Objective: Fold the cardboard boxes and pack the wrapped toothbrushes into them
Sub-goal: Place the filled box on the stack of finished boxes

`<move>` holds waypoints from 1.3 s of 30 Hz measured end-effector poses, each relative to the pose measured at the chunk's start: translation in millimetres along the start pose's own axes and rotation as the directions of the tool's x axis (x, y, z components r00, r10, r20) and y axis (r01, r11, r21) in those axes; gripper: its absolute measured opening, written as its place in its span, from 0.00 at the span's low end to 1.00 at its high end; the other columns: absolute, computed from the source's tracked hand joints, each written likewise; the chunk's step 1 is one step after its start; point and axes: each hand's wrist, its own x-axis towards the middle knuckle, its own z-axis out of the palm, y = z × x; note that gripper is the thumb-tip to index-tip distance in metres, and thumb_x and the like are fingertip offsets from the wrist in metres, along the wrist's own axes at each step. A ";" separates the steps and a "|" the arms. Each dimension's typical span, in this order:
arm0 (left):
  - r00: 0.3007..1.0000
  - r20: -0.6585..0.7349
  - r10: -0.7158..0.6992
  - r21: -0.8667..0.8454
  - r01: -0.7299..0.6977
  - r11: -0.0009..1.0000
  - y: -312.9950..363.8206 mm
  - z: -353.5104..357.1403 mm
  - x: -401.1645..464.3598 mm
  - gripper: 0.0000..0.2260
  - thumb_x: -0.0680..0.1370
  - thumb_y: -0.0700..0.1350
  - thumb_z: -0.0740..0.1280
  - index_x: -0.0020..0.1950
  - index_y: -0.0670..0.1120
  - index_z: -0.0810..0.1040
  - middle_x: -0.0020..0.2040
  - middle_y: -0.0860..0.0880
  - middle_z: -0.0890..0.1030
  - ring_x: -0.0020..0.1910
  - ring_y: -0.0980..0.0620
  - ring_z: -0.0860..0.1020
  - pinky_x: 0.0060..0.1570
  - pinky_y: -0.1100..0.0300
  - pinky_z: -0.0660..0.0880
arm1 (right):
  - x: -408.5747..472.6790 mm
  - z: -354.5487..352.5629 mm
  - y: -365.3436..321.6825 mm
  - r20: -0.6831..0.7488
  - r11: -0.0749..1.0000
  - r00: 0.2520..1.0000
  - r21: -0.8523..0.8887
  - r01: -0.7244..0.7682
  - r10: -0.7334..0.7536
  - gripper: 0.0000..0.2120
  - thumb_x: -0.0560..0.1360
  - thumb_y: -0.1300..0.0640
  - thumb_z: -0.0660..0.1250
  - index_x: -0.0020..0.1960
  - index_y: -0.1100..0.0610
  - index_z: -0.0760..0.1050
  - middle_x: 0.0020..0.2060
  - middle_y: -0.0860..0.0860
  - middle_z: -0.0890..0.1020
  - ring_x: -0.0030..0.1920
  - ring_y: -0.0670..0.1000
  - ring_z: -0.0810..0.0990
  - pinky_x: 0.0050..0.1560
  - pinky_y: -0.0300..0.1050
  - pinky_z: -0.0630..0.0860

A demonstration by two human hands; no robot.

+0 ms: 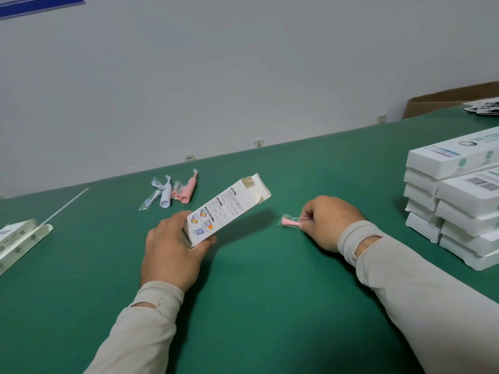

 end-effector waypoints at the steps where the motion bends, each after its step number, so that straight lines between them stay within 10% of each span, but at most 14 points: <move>1: 1.000 -0.001 0.002 0.003 -0.002 1.000 -0.3 -0.2 0.1 0.21 0.70 0.52 0.78 0.61 0.56 0.77 0.50 0.56 0.74 0.56 0.45 0.70 0.51 0.55 0.66 | 0.0 -0.6 0.5 -0.012 1.000 1.000 -0.007 0.011 -0.011 0.07 0.78 0.49 0.65 0.41 0.46 0.76 0.39 0.45 0.80 0.40 0.50 0.79 0.37 0.42 0.72; 7: 1.000 -0.006 0.000 0.005 0.000 1.000 1.2 -0.4 -0.1 0.21 0.70 0.52 0.77 0.60 0.56 0.77 0.49 0.56 0.74 0.56 0.45 0.70 0.51 0.54 0.66 | -1.1 0.1 -2.4 -0.414 0.771 0.910 0.576 0.271 -0.010 0.07 0.76 0.52 0.70 0.39 0.50 0.78 0.33 0.43 0.79 0.34 0.46 0.75 0.37 0.41 0.72; 14: 1.000 -0.012 0.014 0.007 -0.014 1.000 3.1 -2.1 -0.5 0.21 0.70 0.51 0.78 0.61 0.55 0.78 0.50 0.55 0.75 0.56 0.45 0.71 0.52 0.54 0.68 | -17.3 -1.6 -20.4 -0.616 0.728 0.774 0.461 0.507 -0.149 0.09 0.76 0.61 0.68 0.49 0.48 0.80 0.39 0.45 0.77 0.40 0.44 0.76 0.41 0.29 0.70; 27: 0.999 -0.010 0.032 0.017 -0.032 0.999 5.0 -2.8 -1.1 0.21 0.70 0.50 0.77 0.61 0.56 0.77 0.50 0.57 0.73 0.58 0.46 0.70 0.52 0.55 0.65 | -29.4 -12.2 -25.5 -0.312 0.900 0.898 0.208 0.383 -0.310 0.10 0.78 0.57 0.62 0.54 0.51 0.81 0.45 0.47 0.73 0.45 0.50 0.75 0.51 0.46 0.74; 39: 0.999 0.021 0.045 -0.052 -0.044 0.998 4.4 -0.4 -1.6 0.20 0.69 0.51 0.78 0.56 0.61 0.75 0.47 0.60 0.74 0.55 0.48 0.71 0.51 0.57 0.66 | -29.5 -7.0 -28.4 -0.248 0.851 0.946 0.431 0.300 -0.208 0.02 0.71 0.56 0.67 0.41 0.49 0.76 0.37 0.44 0.78 0.34 0.45 0.76 0.33 0.37 0.69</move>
